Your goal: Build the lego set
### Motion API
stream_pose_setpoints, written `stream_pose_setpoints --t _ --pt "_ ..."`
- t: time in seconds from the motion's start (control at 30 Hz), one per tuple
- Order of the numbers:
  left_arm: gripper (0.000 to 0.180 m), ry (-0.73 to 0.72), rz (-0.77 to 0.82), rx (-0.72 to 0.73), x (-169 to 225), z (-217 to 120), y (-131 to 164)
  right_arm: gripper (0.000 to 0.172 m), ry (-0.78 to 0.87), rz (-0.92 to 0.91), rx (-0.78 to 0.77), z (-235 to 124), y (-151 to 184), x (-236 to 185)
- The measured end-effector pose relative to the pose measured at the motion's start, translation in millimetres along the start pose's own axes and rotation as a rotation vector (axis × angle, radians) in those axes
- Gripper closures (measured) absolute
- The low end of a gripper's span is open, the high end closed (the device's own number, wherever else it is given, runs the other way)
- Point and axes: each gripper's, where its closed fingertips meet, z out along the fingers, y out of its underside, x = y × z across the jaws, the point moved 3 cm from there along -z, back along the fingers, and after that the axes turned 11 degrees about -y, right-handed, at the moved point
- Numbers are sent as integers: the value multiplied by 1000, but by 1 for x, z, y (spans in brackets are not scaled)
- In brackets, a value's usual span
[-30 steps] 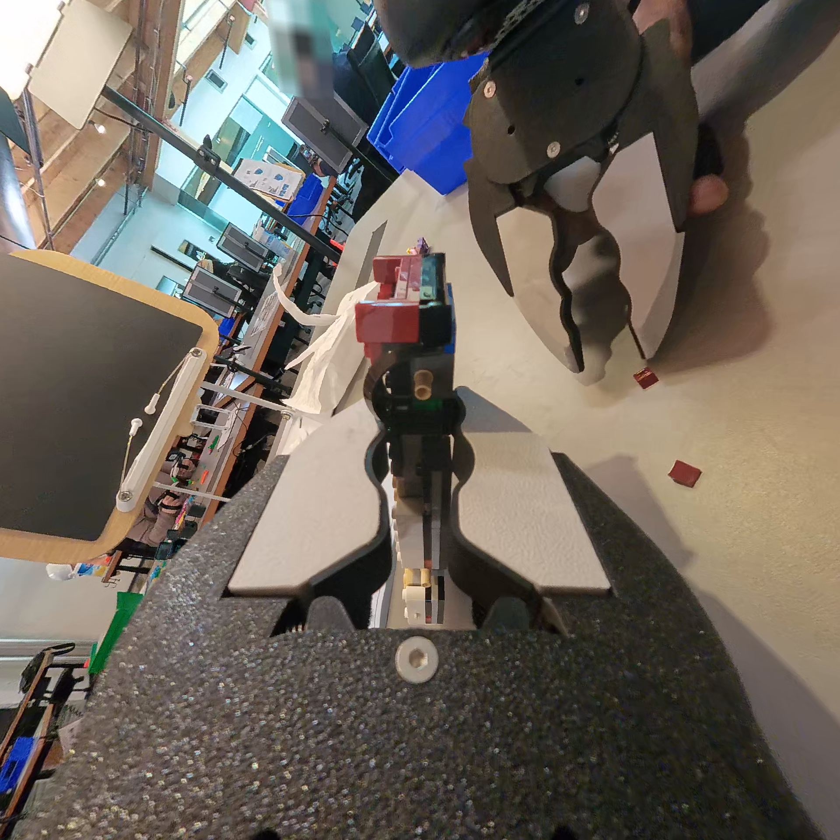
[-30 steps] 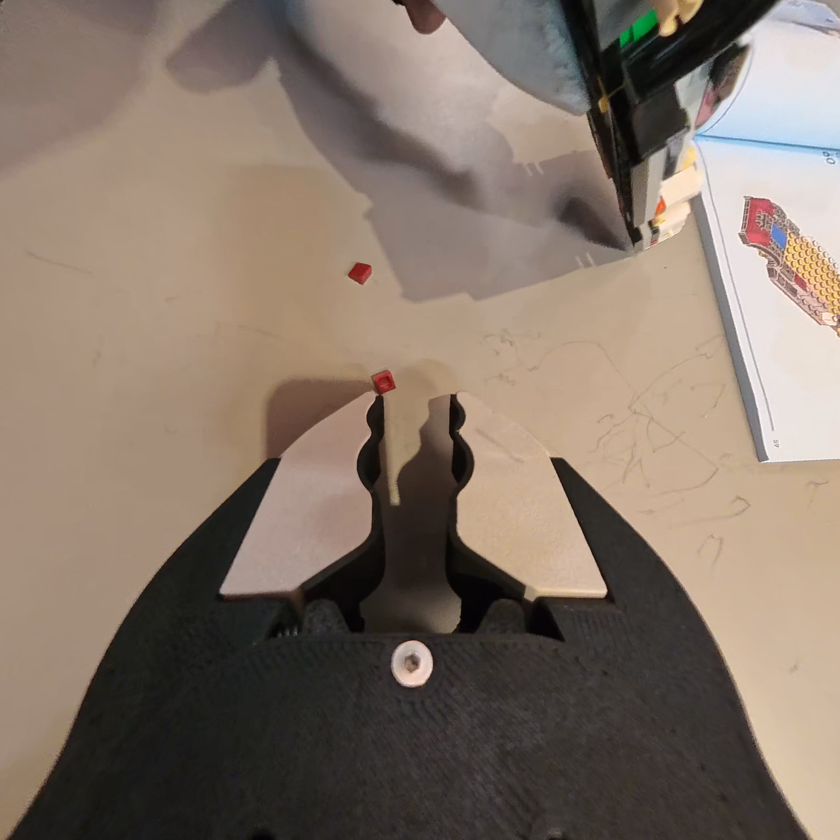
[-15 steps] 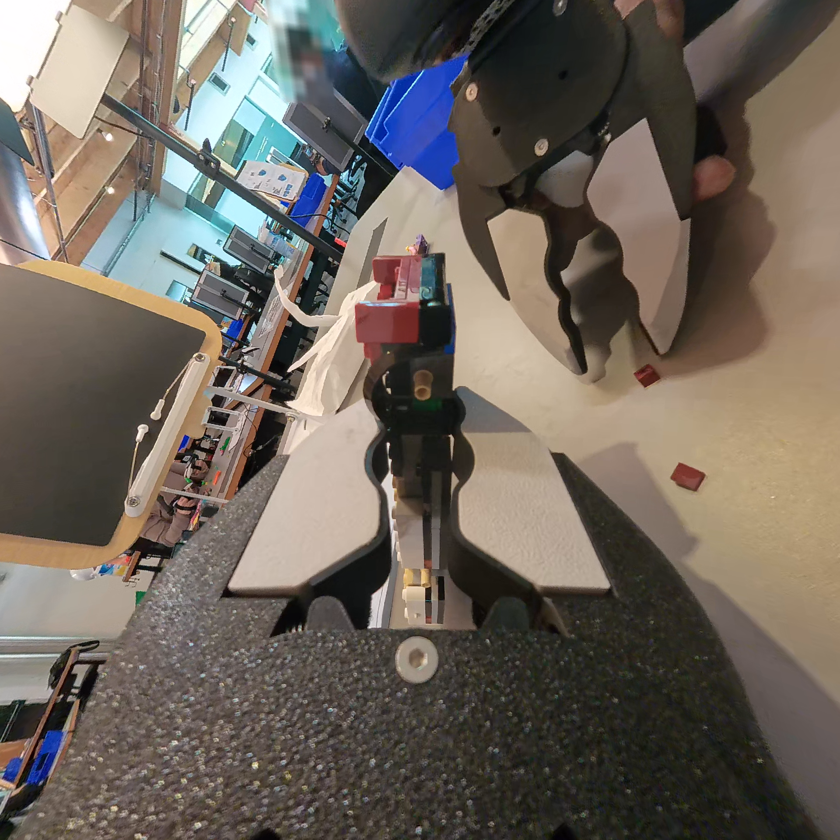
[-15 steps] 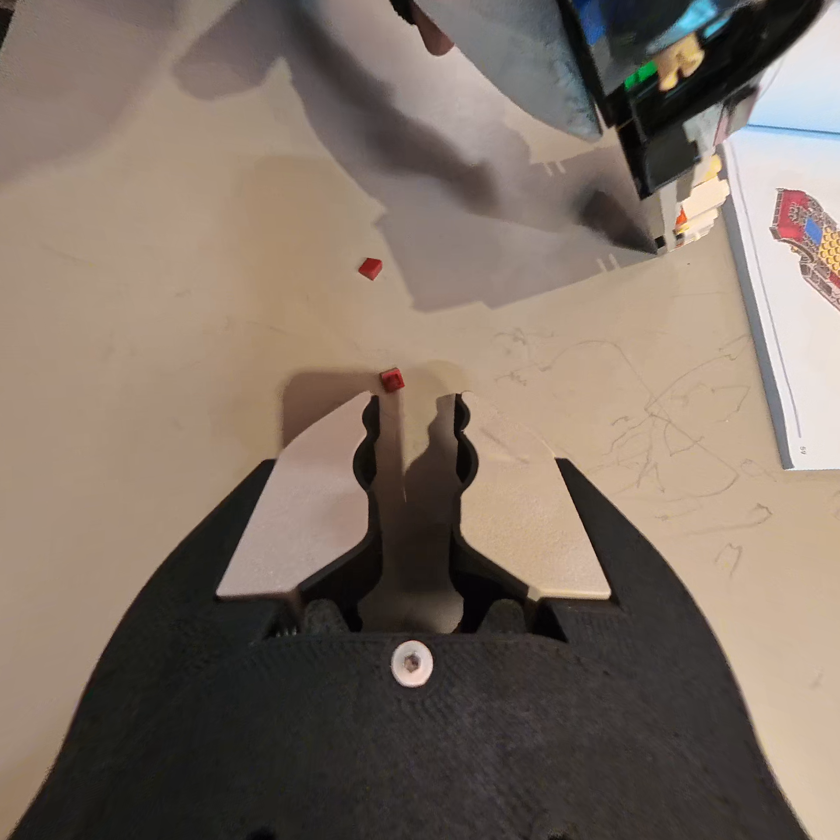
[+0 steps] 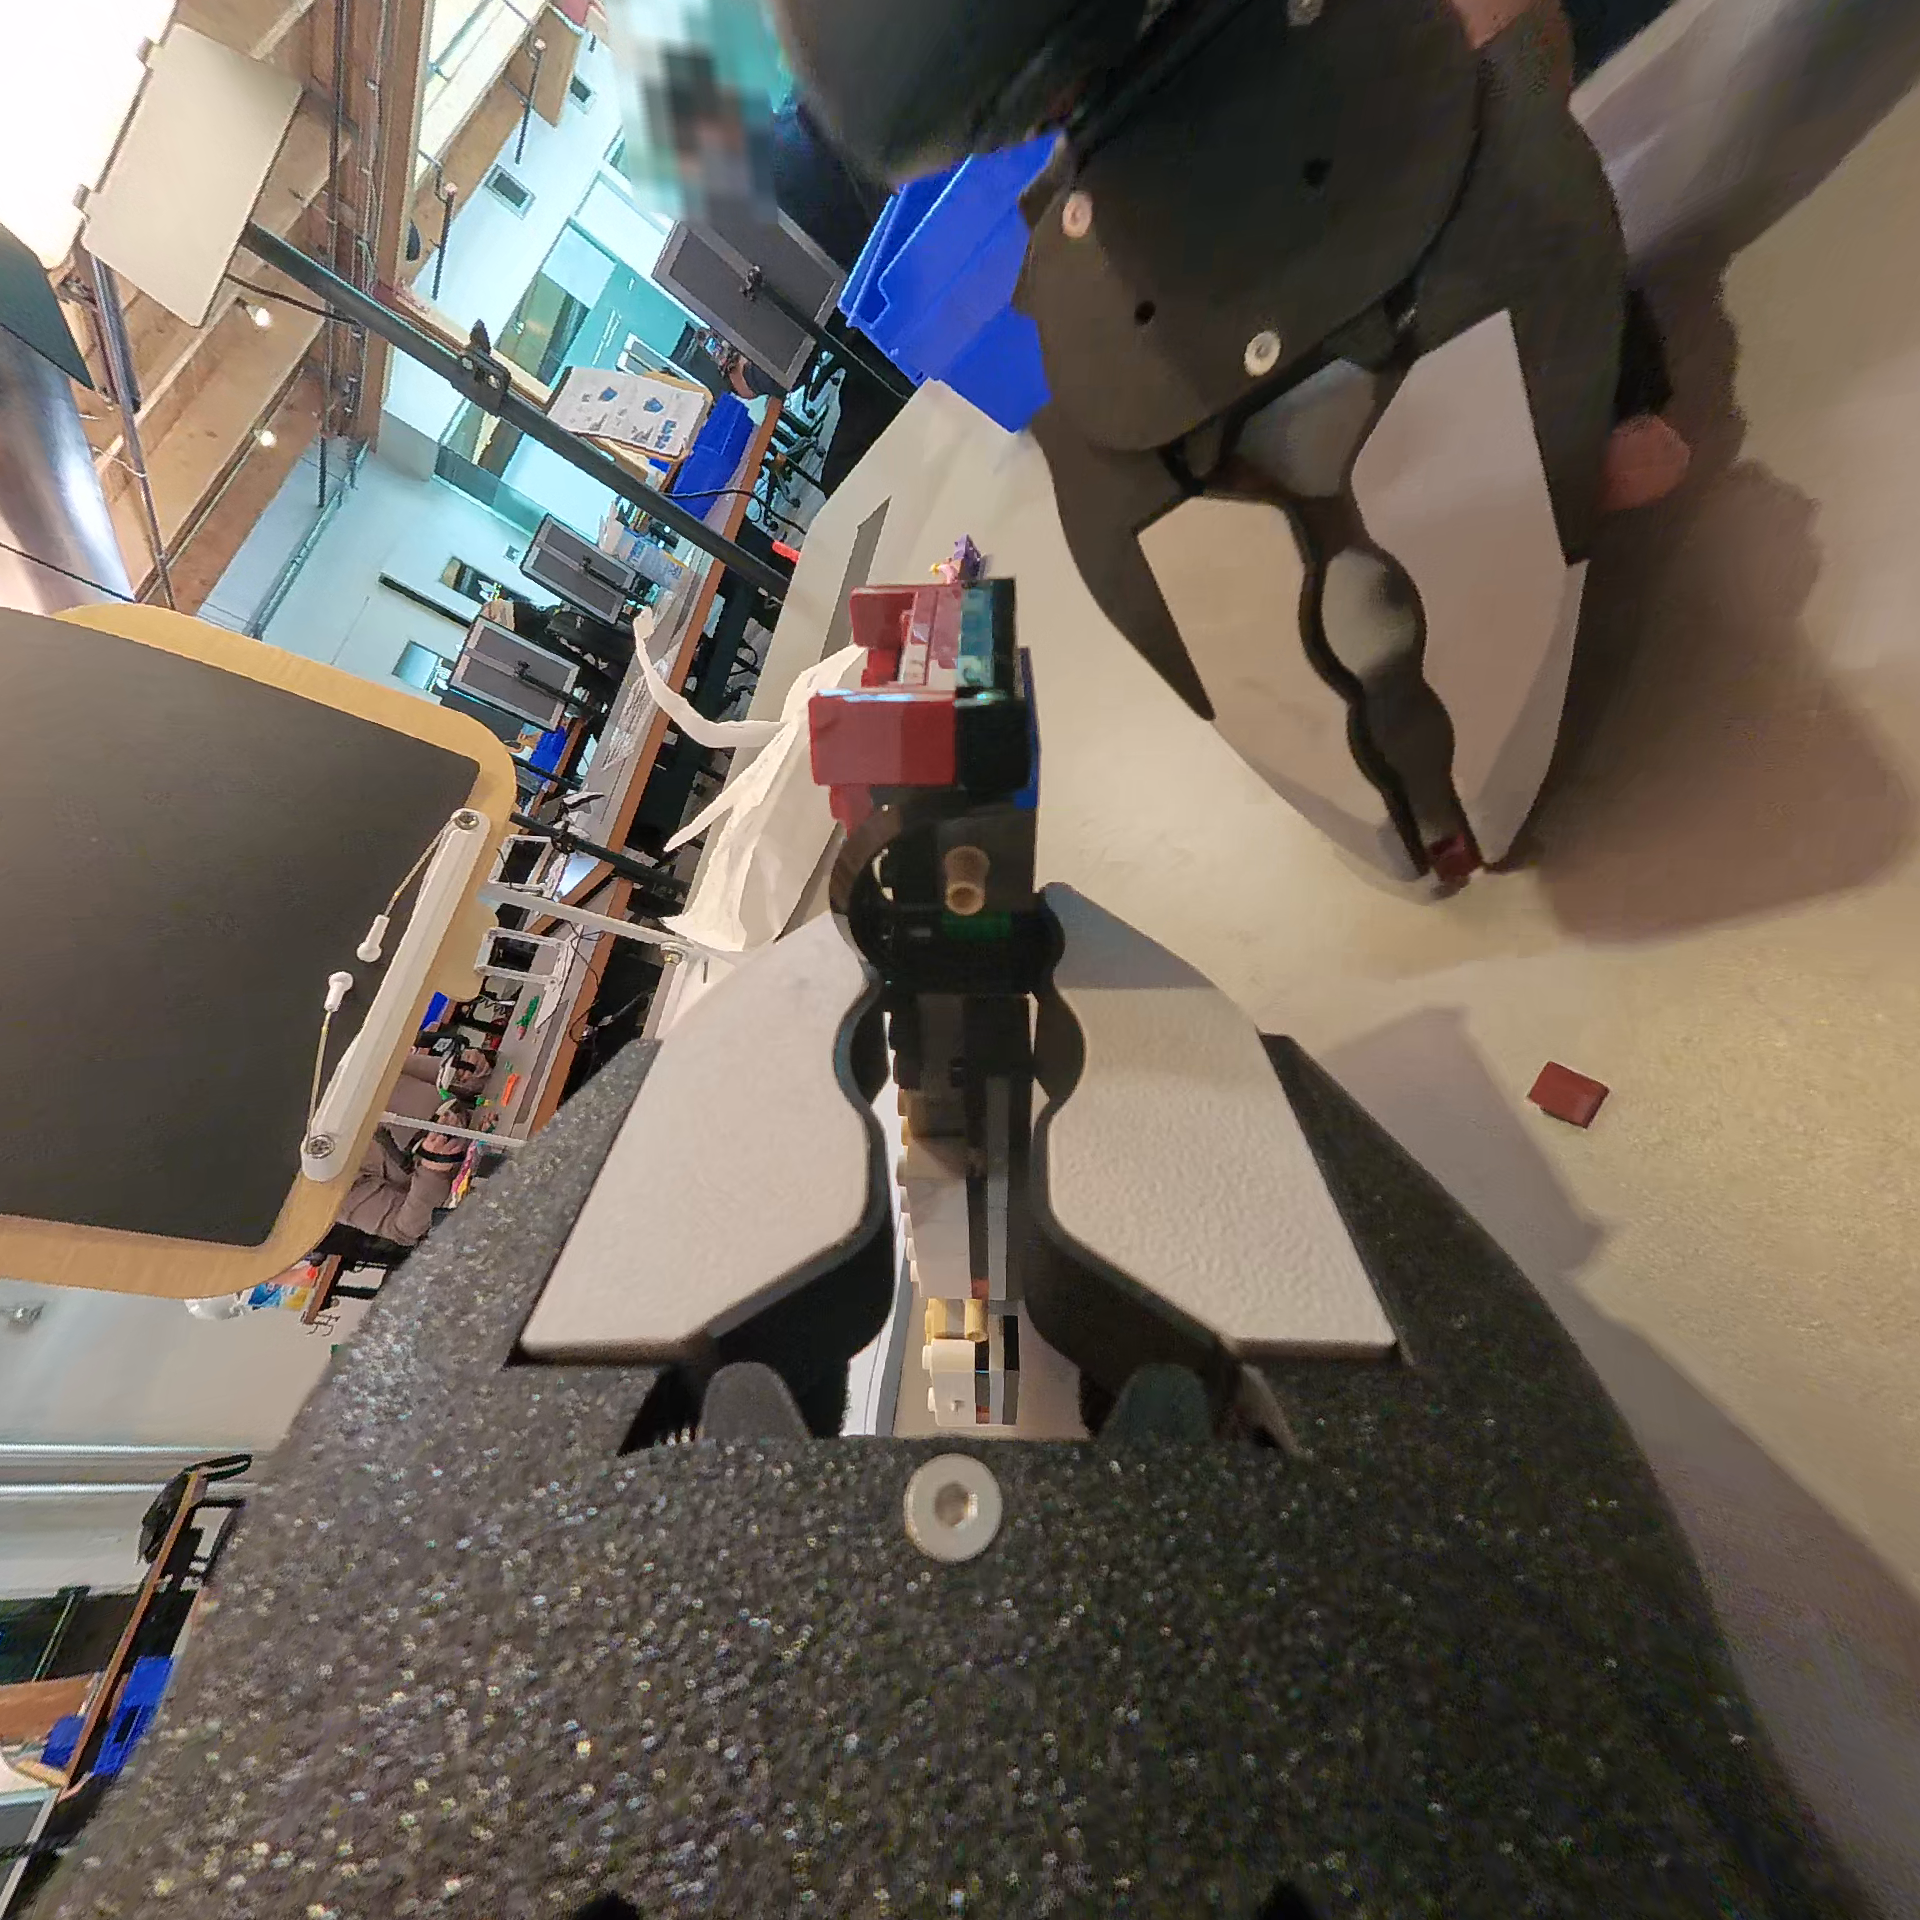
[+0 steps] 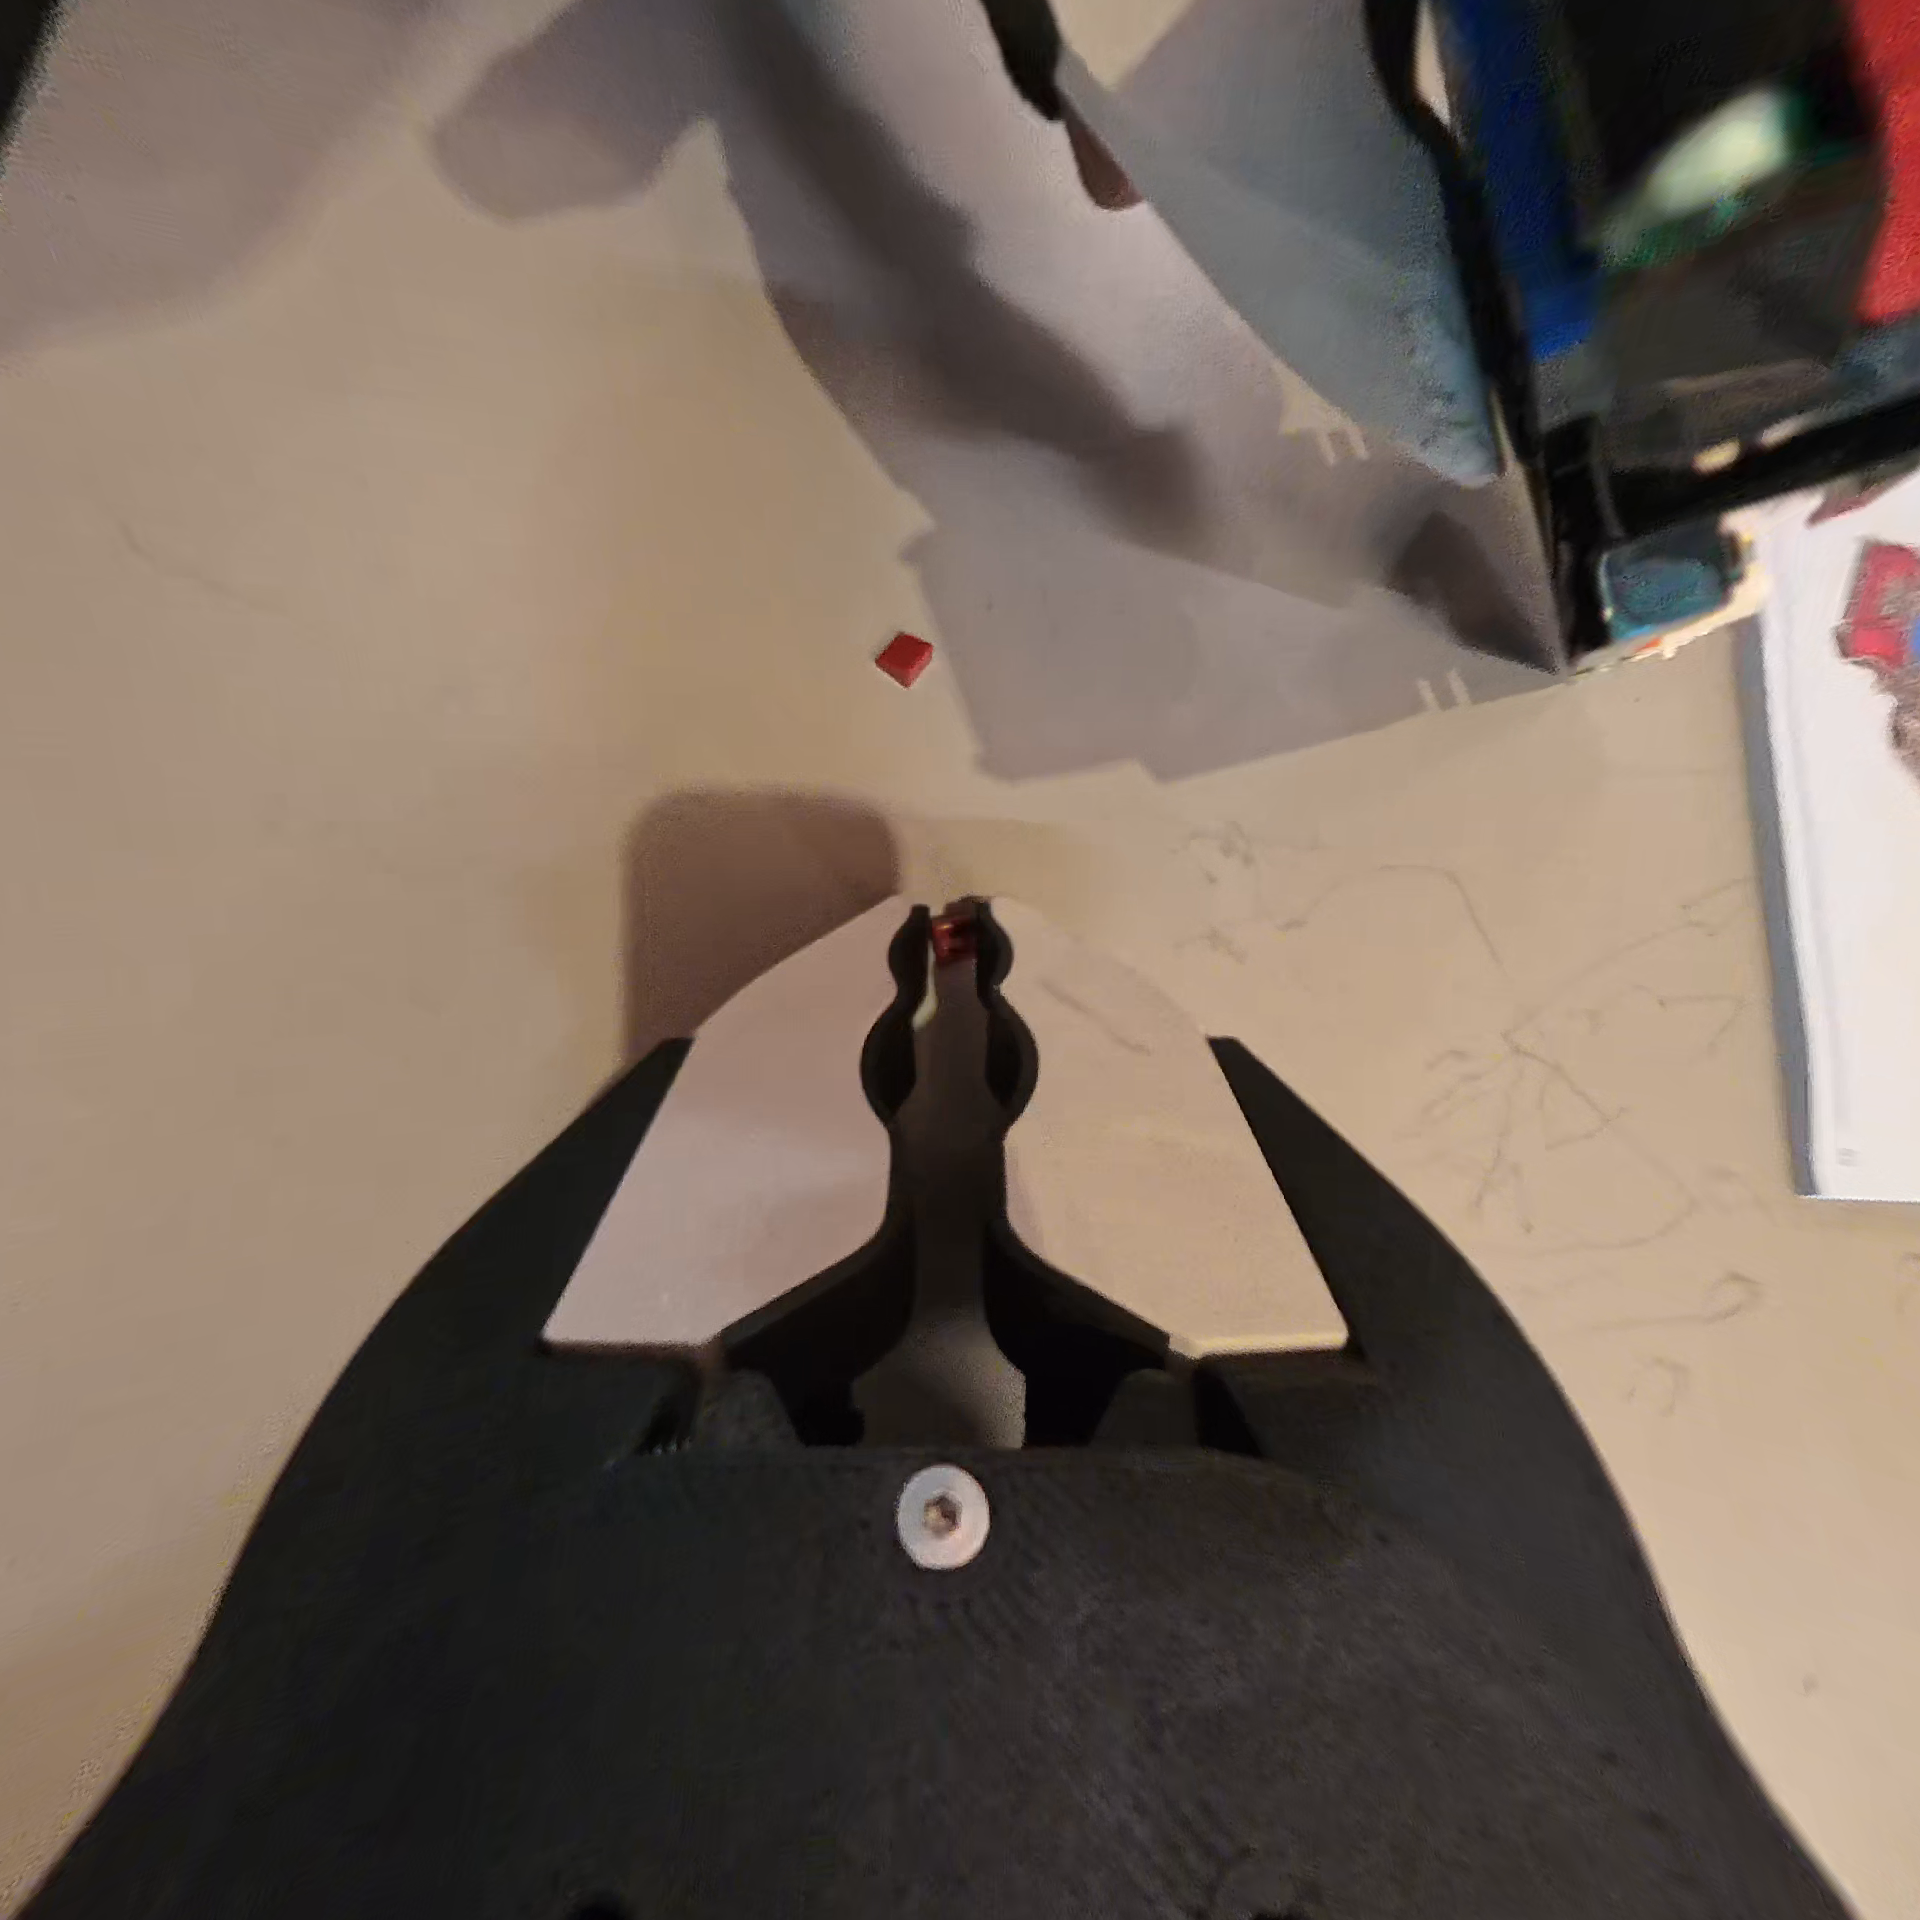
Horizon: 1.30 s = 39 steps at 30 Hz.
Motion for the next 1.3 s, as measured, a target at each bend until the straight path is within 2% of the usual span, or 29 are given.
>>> stream_pose_setpoints --t 0.27,0.43,0.6,0.7,0.87,1.03,1.3 --pt "156 -10 23 -19 0 2 1 163 177 -144 -188 -33 0 4" --pt "156 -31 12 -34 -4 2 4 151 221 -130 -116 -46 -6 5" --pt "156 -39 3 -49 -5 4 9 149 225 -20 -48 -57 9 3" --pt "156 -35 8 -51 -4 6 9 153 138 25 30 -52 9 -9" --pt "156 -35 13 -56 -3 7 10 151 59 38 0 -34 12 -15" --pt "156 -35 14 -54 -3 8 9 151 99 25 -89 -24 22 -9" --pt "156 -33 16 -49 -2 10 7 149 109 25 -74 -20 18 -8"
